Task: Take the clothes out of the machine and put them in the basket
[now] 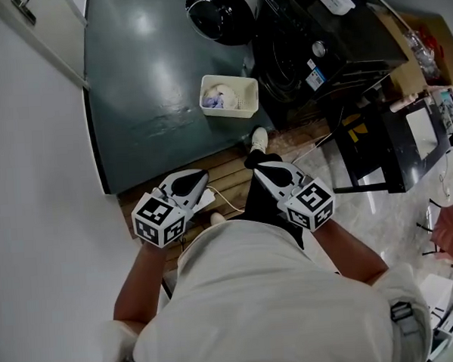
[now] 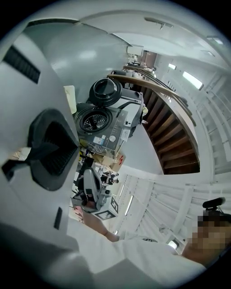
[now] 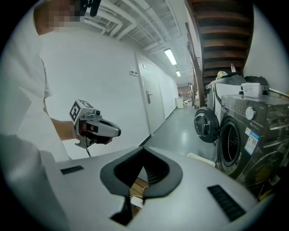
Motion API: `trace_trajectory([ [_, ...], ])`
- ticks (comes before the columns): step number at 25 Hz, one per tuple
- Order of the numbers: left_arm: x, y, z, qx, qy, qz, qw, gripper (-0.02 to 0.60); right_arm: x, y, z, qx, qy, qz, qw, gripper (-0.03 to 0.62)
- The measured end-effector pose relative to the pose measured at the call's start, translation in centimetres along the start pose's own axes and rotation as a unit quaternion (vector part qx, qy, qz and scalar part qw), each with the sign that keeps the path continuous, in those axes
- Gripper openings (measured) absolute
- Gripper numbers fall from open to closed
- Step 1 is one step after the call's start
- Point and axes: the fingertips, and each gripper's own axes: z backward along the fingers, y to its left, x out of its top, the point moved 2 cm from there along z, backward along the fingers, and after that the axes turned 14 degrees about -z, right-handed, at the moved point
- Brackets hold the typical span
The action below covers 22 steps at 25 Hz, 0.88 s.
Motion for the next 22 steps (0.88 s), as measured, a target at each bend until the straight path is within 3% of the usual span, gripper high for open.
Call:
trace_trajectory([
  [22, -0.7, 1.7, 2.2, 0.024, -0.014, 0.006, 0.9996, -0.002, -0.2, 2.7, 0.4, -0.003, 0.002, 0.042, 0.999, 0.005],
])
